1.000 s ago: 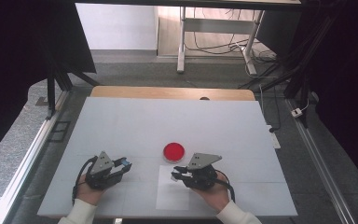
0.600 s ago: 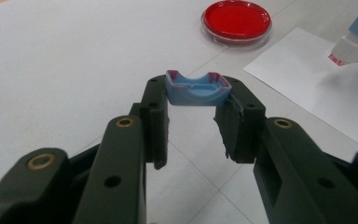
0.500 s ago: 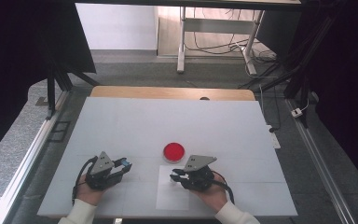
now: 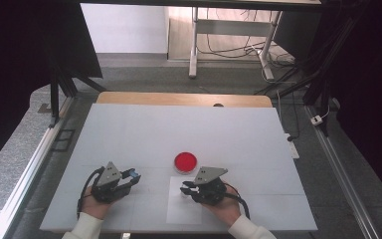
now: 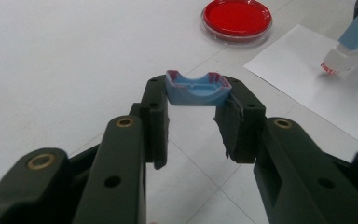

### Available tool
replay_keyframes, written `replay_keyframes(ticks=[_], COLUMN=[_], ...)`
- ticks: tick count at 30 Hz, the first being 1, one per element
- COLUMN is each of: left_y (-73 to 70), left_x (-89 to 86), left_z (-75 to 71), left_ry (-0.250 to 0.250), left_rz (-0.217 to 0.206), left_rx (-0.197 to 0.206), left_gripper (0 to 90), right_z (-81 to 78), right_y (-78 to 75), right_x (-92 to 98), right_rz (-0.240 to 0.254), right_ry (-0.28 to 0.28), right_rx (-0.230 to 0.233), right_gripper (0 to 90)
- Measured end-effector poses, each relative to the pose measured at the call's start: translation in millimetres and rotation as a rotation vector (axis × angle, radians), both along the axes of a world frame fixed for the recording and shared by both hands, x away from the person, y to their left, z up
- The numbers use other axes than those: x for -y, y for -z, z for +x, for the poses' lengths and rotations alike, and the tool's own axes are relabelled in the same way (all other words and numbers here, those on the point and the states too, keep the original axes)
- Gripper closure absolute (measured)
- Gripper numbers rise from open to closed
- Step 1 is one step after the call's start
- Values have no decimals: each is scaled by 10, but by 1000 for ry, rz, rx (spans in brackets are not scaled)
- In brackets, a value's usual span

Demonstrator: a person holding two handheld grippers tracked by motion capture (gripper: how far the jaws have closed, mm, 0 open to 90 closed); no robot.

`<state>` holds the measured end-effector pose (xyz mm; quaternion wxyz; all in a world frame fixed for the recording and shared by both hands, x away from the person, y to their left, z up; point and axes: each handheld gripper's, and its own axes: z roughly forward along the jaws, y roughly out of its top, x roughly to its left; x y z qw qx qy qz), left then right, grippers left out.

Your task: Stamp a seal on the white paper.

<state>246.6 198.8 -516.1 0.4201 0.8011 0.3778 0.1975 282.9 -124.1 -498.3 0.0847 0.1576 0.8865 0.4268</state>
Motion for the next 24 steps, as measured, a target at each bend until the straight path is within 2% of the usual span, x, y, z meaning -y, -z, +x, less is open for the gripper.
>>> replay_keyframes(ticks=[8,24], left_y=[2,2], left_x=[0,-3], left_z=[0,0], left_ry=[1,2], left_rz=[1,2], left_rx=[-1,-1], left_gripper=[642,642], right_z=[1,11], right_y=[25,65], right_x=[-15,-19], right_rz=[-22,-31], right_ry=[-1,2], right_rx=[7,3], right_gripper=[752,752])
